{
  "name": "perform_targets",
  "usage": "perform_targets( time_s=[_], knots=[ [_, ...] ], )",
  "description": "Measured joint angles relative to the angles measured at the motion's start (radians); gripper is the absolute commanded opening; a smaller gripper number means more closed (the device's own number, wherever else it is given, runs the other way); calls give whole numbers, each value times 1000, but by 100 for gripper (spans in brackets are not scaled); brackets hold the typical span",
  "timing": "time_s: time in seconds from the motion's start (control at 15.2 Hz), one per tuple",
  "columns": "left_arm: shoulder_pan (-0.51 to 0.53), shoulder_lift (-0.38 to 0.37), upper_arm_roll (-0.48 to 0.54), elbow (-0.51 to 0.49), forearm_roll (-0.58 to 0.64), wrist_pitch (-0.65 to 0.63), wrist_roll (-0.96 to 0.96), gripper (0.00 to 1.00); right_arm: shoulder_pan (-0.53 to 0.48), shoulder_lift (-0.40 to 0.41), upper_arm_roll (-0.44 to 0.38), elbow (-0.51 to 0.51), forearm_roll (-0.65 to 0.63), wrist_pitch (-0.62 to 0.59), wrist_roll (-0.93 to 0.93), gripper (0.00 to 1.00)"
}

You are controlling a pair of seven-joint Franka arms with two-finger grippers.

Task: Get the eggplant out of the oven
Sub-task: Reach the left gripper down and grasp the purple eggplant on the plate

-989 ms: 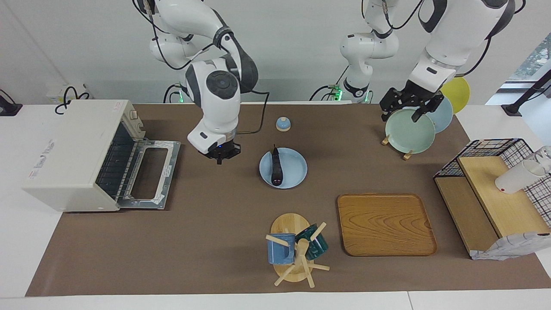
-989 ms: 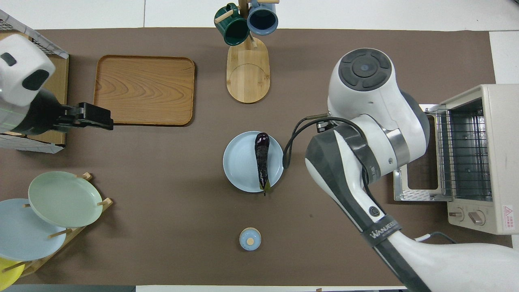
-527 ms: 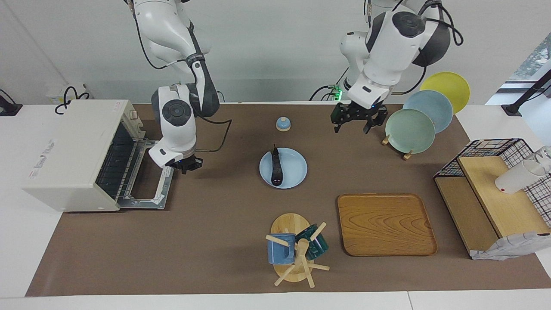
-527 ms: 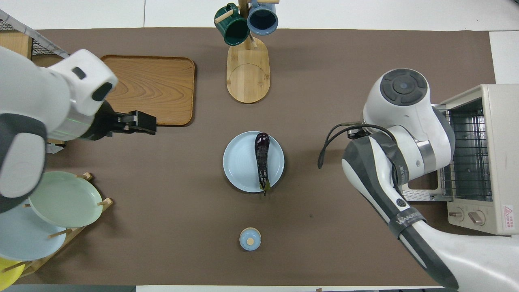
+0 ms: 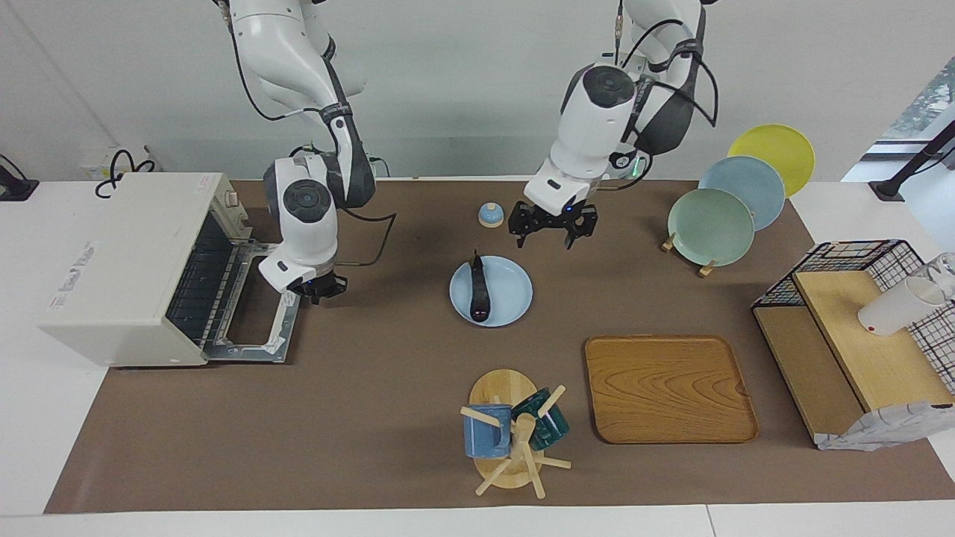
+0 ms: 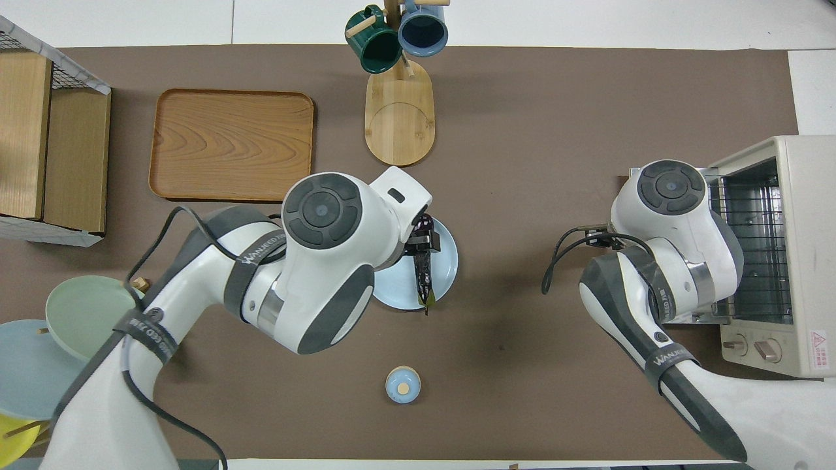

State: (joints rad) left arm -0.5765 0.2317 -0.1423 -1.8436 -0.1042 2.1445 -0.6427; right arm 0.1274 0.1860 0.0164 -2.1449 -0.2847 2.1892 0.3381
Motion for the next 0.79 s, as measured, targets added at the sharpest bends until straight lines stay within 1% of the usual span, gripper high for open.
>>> perform_targets(
  time_s=[0.13,0.4,0.66,0.79],
  knots=[
    [-35,43,1,-11,0,45,-33,100,-5,2,0,-5,-25,11,0,0],
    [-82,110,2,-14,6,104,-76,100,-6,4,0,-7,-31,12,0,0],
    [-87,133,5,-31,8,154,-82,99,-17,4,0,-11,-31,12,0,0],
    [-87,134,6,-54,13,187,-82,95,-34,4,4,-14,-29,19,0,0]
  ],
)
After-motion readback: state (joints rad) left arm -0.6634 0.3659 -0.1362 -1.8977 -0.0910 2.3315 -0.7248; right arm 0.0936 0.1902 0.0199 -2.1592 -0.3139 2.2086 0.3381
